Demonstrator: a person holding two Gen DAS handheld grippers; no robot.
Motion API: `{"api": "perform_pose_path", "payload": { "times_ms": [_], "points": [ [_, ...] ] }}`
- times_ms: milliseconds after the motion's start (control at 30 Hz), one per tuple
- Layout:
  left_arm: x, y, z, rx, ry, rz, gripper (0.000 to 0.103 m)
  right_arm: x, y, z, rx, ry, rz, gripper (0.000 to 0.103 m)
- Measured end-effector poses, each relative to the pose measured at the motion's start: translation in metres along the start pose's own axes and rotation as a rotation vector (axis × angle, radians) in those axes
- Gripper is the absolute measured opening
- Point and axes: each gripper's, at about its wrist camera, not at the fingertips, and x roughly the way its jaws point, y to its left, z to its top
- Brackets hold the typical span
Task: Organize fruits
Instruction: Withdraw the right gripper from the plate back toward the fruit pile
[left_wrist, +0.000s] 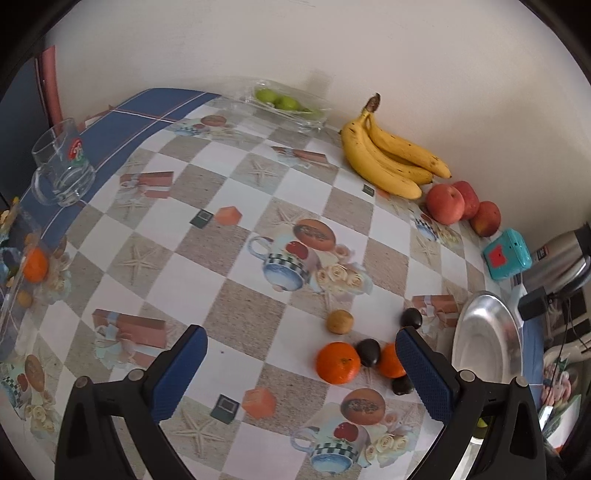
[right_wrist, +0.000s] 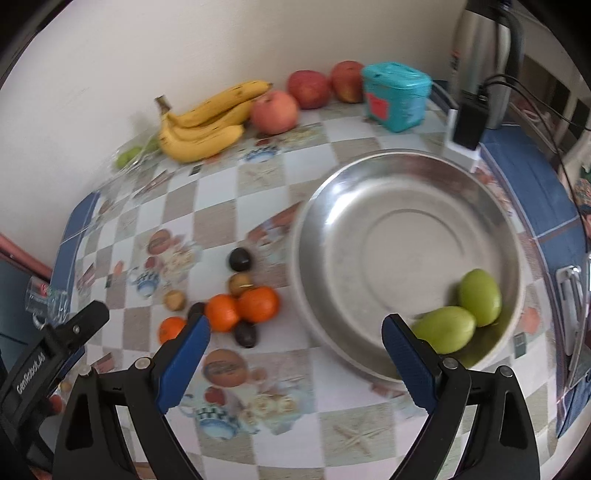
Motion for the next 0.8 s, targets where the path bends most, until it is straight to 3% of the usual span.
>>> {"api": "perform_pose_path", "payload": {
  "times_ms": [300,533,800],
  "points": [
    [0.031,0.001,-0.011,0.034,0.128,0.046,0.103,0.009,0.016,-0.008,-0.044,0.041,0.000,0.094],
    [0.055,0.005,-0.020,0.023,0.206,0.067,0.103,0.031,0.025,-0.016,-0.067,0.131,-0.007,0.094],
    [0.062,0.004,-0.018,0.016,0.231,0.009,0.103,0.043,0.028,-0.021,-0.073,0.171,-0.005,0.094]
  ]
}}
